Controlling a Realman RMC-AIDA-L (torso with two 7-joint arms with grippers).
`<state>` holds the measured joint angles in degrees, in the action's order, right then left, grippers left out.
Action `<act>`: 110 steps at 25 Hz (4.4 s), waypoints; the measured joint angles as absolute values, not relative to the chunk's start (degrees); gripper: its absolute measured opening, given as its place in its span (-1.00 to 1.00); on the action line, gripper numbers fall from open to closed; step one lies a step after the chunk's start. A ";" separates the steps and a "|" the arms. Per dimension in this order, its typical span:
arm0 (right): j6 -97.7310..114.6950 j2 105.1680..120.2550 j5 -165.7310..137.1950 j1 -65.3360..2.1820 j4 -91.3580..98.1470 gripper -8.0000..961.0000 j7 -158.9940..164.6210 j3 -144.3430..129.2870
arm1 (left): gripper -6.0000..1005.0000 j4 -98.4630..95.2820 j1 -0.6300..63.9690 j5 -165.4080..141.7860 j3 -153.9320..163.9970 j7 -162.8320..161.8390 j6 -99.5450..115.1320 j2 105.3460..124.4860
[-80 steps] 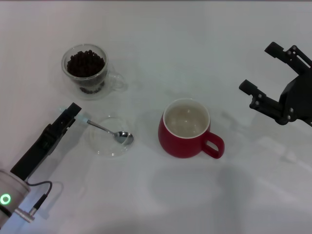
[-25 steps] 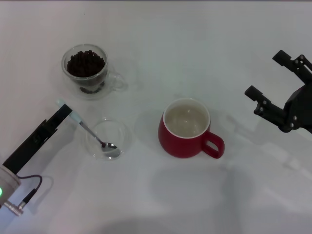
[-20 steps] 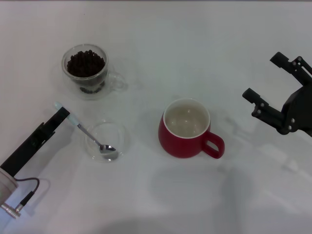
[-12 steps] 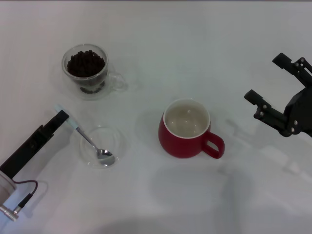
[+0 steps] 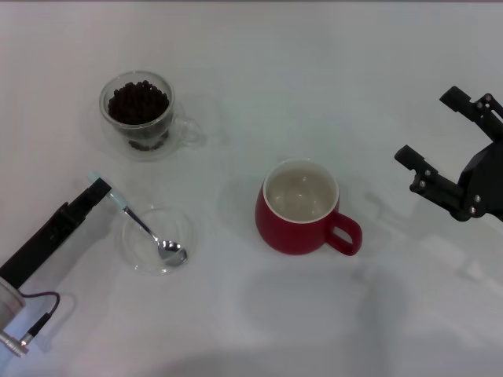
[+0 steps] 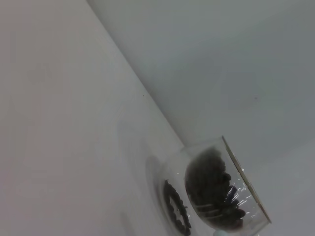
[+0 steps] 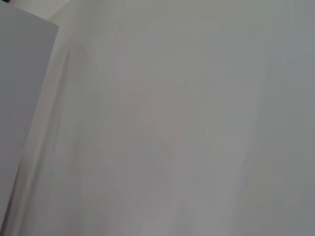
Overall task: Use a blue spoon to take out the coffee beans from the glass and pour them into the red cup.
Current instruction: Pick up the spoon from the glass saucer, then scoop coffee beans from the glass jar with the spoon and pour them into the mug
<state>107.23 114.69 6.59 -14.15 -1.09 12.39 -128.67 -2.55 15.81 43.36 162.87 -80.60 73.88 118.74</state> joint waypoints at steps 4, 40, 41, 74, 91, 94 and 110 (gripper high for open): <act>107.23 114.69 6.59 -14.19 -1.17 0.77 12.39 -128.57 | -0.63 -2.01 16.06 42.89 162.87 -81.66 73.59 118.74; 107.35 114.78 6.85 -13.69 -0.75 0.77 12.30 -128.14 | -0.49 2.47 19.71 39.32 162.85 -85.31 74.01 118.49; 107.48 114.78 6.85 -13.59 -0.72 0.77 12.30 -128.14 | -0.51 2.79 19.71 39.34 162.85 -85.51 74.20 118.47; 107.82 114.96 6.41 -14.14 3.47 0.77 11.16 -129.45 | -0.74 24.42 32.03 47.83 162.85 -79.37 97.54 110.92; 107.13 115.04 7.72 -14.24 5.36 0.77 10.73 -126.38 | -0.74 24.30 50.88 29.77 162.96 -90.84 76.12 110.32; 106.92 115.05 8.02 -14.24 5.37 0.77 10.72 -125.91 | -0.74 24.29 52.83 26.52 163.01 -91.00 74.99 110.50; 105.19 115.05 8.09 -14.48 5.33 0.76 11.09 -124.34 | -0.74 23.02 53.64 26.87 163.04 -83.10 71.04 115.29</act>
